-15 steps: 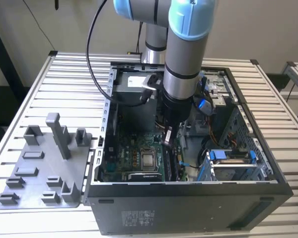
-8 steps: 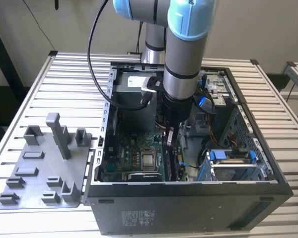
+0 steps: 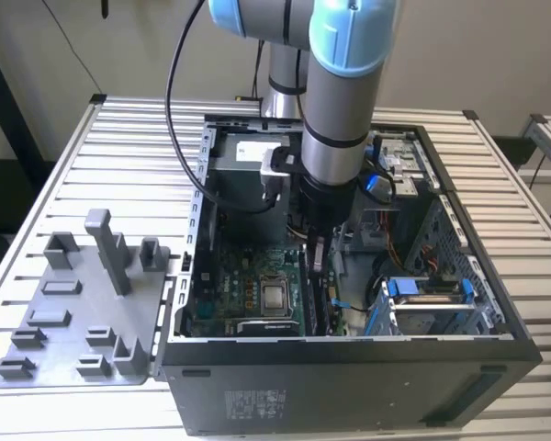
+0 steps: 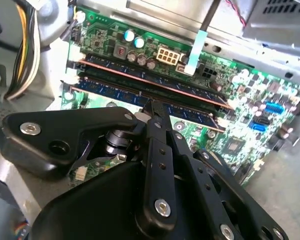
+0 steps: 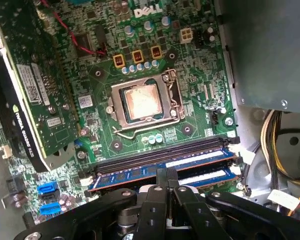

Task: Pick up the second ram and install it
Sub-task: 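Press down the second ram until it locks into place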

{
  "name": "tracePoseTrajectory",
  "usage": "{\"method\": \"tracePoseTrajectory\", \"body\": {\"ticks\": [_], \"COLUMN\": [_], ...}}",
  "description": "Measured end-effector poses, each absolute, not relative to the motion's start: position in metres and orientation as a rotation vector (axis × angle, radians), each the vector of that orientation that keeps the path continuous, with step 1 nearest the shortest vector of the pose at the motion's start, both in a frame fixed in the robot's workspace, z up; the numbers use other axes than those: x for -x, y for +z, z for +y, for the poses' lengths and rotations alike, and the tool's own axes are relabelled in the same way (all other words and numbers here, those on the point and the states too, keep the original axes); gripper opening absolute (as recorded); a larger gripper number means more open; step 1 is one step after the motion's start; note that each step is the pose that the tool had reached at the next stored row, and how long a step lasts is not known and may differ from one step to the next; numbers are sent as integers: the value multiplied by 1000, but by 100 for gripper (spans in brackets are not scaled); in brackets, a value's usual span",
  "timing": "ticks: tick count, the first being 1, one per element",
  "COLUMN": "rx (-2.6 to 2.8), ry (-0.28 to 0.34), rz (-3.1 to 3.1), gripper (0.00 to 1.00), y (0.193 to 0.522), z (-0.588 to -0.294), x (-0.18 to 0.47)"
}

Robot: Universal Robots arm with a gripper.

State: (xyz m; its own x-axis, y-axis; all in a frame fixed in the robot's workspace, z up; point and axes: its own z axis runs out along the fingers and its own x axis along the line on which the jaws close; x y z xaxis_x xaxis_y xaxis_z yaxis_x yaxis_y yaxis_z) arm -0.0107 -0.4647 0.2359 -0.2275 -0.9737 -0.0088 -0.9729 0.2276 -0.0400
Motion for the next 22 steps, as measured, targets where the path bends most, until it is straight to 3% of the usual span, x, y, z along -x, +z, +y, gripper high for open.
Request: {"method": "tracePoseTrajectory", "body": {"ticks": [22], "rx": [2115], "ry": [-15], "rz": [2299], "gripper": [11], "y": [234], "z": [-470], "x": [11]}}
